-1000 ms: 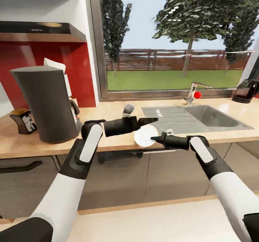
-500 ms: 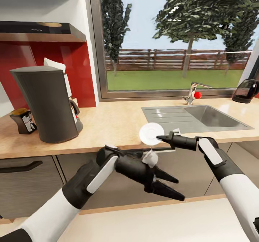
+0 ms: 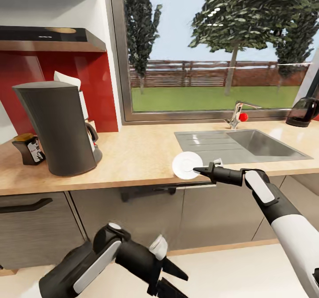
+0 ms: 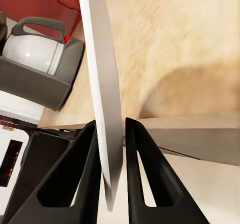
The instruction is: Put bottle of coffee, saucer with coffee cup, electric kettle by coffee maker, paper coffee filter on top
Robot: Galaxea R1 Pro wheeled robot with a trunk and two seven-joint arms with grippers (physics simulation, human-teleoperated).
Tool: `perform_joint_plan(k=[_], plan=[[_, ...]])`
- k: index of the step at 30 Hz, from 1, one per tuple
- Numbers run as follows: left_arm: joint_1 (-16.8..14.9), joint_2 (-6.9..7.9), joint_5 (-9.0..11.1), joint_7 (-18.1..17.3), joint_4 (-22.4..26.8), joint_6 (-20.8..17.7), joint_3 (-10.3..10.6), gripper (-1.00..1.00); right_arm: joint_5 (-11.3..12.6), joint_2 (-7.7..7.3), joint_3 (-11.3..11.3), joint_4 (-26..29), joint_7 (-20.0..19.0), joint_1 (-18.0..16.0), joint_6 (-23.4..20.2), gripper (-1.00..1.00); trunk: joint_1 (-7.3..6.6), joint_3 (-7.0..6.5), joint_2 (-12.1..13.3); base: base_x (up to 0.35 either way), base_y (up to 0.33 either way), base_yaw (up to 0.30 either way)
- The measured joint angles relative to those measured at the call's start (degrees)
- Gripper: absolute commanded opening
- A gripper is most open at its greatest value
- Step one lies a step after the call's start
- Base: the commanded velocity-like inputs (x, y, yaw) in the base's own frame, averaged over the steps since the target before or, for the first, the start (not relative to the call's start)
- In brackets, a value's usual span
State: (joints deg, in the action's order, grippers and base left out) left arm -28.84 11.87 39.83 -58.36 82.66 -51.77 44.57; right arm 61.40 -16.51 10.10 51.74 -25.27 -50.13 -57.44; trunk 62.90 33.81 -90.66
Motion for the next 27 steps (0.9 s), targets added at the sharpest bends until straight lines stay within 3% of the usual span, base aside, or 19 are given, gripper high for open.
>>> perform_joint_plan(k=[3,4,6,7,8,10,11,14,15,16,17,19,20,22,24,27], plan=[[7.41,3.33,-0.23,-0.20,-4.17,6.50,0.09,1.00,0.02,-0.04,0.00,0.04,0.00,0.00,0.00,-1.00,0.00,0.01,0.00,0.000,0.000,0.000],[10.05,4.64,-0.31,-0.38,-7.96,11.47,0.07,1.00,0.05,-0.04,0.00,0.05,0.00,0.00,-0.01,-1.00,0.00,0.01,0.00,0.000,0.000,0.000],[12.41,6.10,-0.32,-1.83,-15.43,18.22,0.02,1.00,0.02,-0.11,0.00,0.05,0.00,0.00,0.00,-1.00,0.00,0.00,0.00,0.000,0.000,0.000],[13.37,6.76,-0.21,-5.07,-22.91,22.72,-0.12,1.00,0.00,-0.38,0.00,0.04,0.00,0.00,0.00,-1.00,0.00,0.00,0.00,0.000,0.000,0.000],[13.61,6.91,-0.23,-6.74,-26.74,24.48,-0.23,1.00,-0.05,-0.51,0.00,0.03,0.00,0.00,0.01,-1.00,0.00,0.00,0.00,0.000,0.000,0.000],[14.10,7.06,-0.19,-14.61,-39.49,31.42,-2.06,1.00,0.00,-0.81,0.00,0.00,0.00,0.00,0.00,-1.00,0.00,0.00,0.00,0.000,0.000,0.000],[14.26,6.87,-0.13,-20.52,-48.40,36.11,-5.87,1.00,0.00,-0.91,0.00,-0.05,0.00,0.00,0.00,-1.00,0.00,0.00,0.00,0.000,0.000,0.000],[14.37,6.73,-0.05,-27.45,-63.55,40.63,-11.20,1.00,0.01,-0.98,0.00,-0.08,0.00,0.00,0.00,-1.00,0.00,0.00,0.00,0.000,0.000,0.000],[14.38,6.75,-0.02,-30.42,-70.79,42.89,-13.72,1.00,0.02,-1.00,0.00,-0.09,0.00,0.00,0.00,-1.00,0.00,0.00,0.00,0.000,0.000,0.000],[14.41,6.89,-0.04,-31.43,-75.04,44.67,-15.75,1.00,-0.02,-1.01,0.00,-0.10,0.00,0.00,0.00,-1.00,0.00,0.00,0.00,0.000,0.000,0.000],[14.81,7.23,-0.06,-31.45,-77.31,46.12,-18.28,1.00,0.01,-1.01,0.00,-0.11,0.00,0.00,0.00,-1.00,0.00,0.00,0.00,0.000,0.000,0.000],[15.95,7.58,-0.06,-31.46,-78.84,46.99,-20.94,1.00,0.00,-1.02,0.00,-0.11,0.00,0.00,0.00,-1.00,0.00,0.00,0.00,0.000,0.000,0.000],[19.11,8.40,-0.09,-31.46,-80.49,47.99,-31.33,1.00,0.01,-1.02,0.00,-0.12,0.00,-0.01,0.00,-1.00,0.00,0.01,-0.01,0.000,0.000,0.000],[21.42,9.05,-0.01,-31.05,-81.08,48.15,-36.80,1.00,0.01,-1.02,0.00,-0.11,0.00,0.00,0.00,-1.00,0.00,0.00,0.00,0.000,0.000,0.000],[22.60,9.30,-0.02,-25.57,-81.24,48.14,-40.16,1.00,0.00,-1.02,0.00,-0.11,0.00,0.00,0.00,-1.00,0.00,0.00,0.00,0.000,0.000,0.000],[23.19,9.43,0.12,-21.19,-81.31,48.07,-41.88,1.00,0.00,-1.02,0.00,-0.11,0.00,0.00,0.00,-1.00,0.00,0.00,0.00,0.000,0.000,0.000]])
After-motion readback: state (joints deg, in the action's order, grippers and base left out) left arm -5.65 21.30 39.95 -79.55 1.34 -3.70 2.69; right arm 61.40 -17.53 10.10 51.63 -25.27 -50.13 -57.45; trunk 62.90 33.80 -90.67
